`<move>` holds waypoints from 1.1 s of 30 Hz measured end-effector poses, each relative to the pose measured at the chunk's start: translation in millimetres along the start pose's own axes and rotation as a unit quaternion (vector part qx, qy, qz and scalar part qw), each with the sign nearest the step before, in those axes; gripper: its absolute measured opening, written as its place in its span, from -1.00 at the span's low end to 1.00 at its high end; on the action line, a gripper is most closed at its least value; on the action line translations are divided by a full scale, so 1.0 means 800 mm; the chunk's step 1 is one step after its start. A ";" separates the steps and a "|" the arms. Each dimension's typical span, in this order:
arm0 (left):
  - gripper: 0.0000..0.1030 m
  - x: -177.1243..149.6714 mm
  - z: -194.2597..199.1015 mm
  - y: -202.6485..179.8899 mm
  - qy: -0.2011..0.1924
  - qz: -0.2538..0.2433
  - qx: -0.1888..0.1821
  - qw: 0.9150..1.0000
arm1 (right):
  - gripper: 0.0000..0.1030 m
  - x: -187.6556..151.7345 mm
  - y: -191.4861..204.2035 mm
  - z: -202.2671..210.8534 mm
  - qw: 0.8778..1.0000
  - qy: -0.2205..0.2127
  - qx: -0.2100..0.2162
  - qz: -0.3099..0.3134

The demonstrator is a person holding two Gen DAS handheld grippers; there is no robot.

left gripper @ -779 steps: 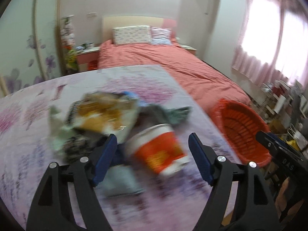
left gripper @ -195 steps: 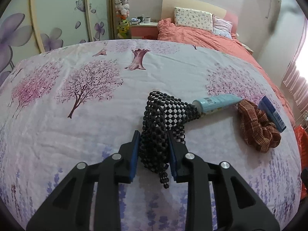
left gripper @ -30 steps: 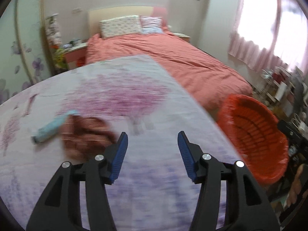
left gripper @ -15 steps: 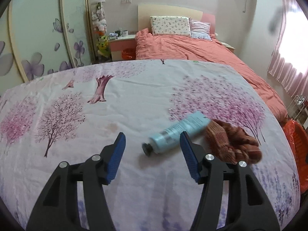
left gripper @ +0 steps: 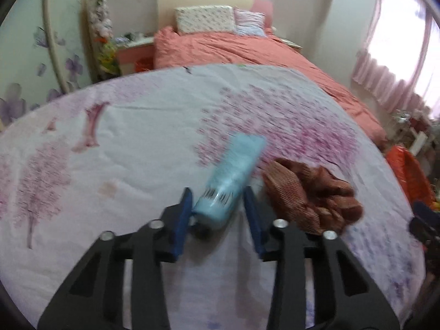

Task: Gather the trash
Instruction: 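Reach the left tool to the light-blue tube while the right tool moves toward the brown scrunchie, then close the left tool on the light-blue tube while the right tool approaches the scrunchie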

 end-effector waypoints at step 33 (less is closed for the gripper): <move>-0.43 -0.065 0.063 0.092 -0.005 0.072 0.123 0.990 | 0.33 -0.012 0.095 -0.016 0.999 0.008 0.017 0.048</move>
Point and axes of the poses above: each gripper's, at about its wrist camera, not at the fingertips, and z roughly against the way its jaws point, y to its left, x to its top, the point moved 10 cm from there along -z, roughly the way its jaws point, and after that the axes turned 1 degree about -x, right-handed, at the moved point
